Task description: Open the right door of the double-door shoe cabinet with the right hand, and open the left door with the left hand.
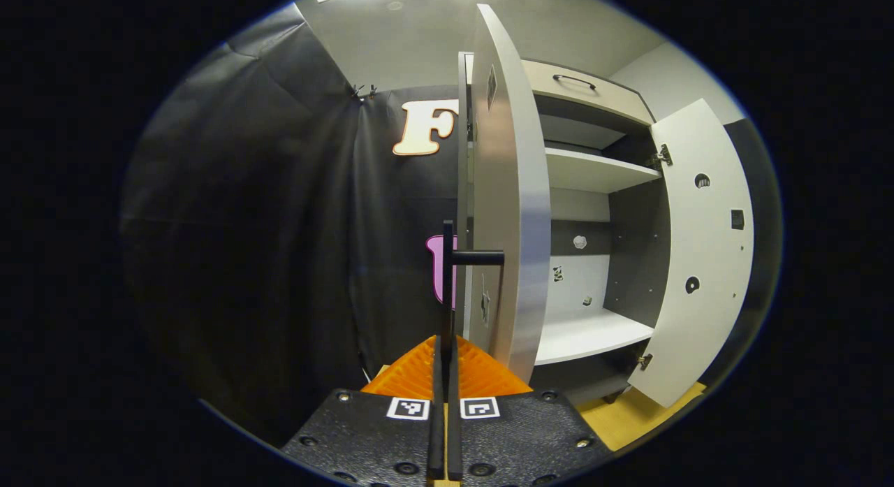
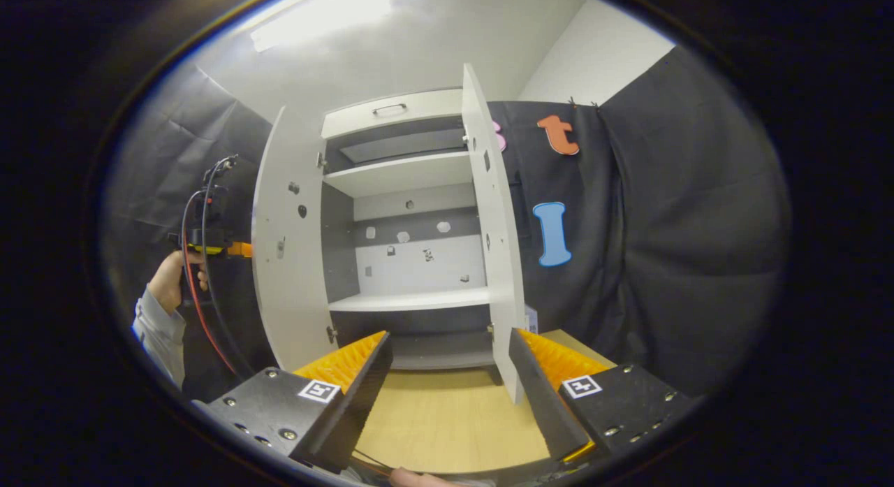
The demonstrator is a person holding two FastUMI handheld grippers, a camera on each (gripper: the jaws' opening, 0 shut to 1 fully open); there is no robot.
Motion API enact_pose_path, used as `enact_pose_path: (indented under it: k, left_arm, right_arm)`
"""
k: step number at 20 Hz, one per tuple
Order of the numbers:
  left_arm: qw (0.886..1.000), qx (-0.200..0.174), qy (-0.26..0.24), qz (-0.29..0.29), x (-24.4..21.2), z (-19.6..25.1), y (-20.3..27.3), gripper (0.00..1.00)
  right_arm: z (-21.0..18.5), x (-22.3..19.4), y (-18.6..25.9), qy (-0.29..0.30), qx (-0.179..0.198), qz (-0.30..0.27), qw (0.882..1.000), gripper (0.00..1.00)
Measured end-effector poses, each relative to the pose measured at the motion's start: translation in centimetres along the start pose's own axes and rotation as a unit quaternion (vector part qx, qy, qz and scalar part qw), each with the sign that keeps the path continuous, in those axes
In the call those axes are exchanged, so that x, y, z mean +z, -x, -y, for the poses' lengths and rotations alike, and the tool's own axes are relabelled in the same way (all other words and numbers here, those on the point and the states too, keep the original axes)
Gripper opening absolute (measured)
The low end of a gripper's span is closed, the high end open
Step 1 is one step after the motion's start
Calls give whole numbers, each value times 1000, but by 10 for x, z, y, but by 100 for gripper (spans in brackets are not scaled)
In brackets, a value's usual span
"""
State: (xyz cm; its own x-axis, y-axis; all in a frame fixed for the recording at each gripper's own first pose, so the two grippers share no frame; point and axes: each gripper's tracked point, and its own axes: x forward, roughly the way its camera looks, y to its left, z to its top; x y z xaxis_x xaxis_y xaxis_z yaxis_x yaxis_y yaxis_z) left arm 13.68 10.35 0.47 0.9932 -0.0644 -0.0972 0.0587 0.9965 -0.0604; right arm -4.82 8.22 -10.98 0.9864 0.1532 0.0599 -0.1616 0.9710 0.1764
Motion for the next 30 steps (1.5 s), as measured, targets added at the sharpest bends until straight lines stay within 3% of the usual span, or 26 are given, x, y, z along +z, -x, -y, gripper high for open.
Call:
enact_pose_path:
  k: [2,11,12,13,14,15,16,21,24,26,29,30]
  left_arm:
    - [1000,1,-2,1,1,0,0,5]
    - [1000,16,-6,-2,0,-7,13,5]
    - [1000,19,-2,-1,1,-7,17,14]
    - [1000,23,3,0,1,-8,20,14]
    - [1000,21,6,0,-1,-7,24,25]
    - [1000,23,6,0,-1,-6,29,26]
    - [1000,24,5,0,-3,-6,31,37]
    - [1000,24,3,16,3,4,57,55]
    - [999,15,-15,25,4,24,77,74]
    - [999,10,-22,33,2,40,92,74]
    - [999,2,-28,28,-9,71,111,81]
    - [999,-1,-29,27,-13,78,116,87]
  right_arm:
    - [0,-2,-1,1,1,-2,1000,100]
    - [0,-4,-3,0,2,-4,1000,96]
    - [0,-5,-4,0,2,-5,1000,96]
    - [0,-4,-4,0,1,-5,1000,100]
    - [0,-4,-5,0,1,-5,1000,100]
    - [0,-3,-5,0,0,-5,1000,100]
    - [0,-3,-5,1,0,-4,1000,100]
    - [-6,4,-2,7,2,1,1000,100]
    - [-10,6,-3,8,3,1,1000,96]
    - [-12,8,-6,11,4,1,1000,96]
    - [-17,14,-7,15,4,3,1000,100]
    - [-18,16,-7,15,6,5,1000,96]
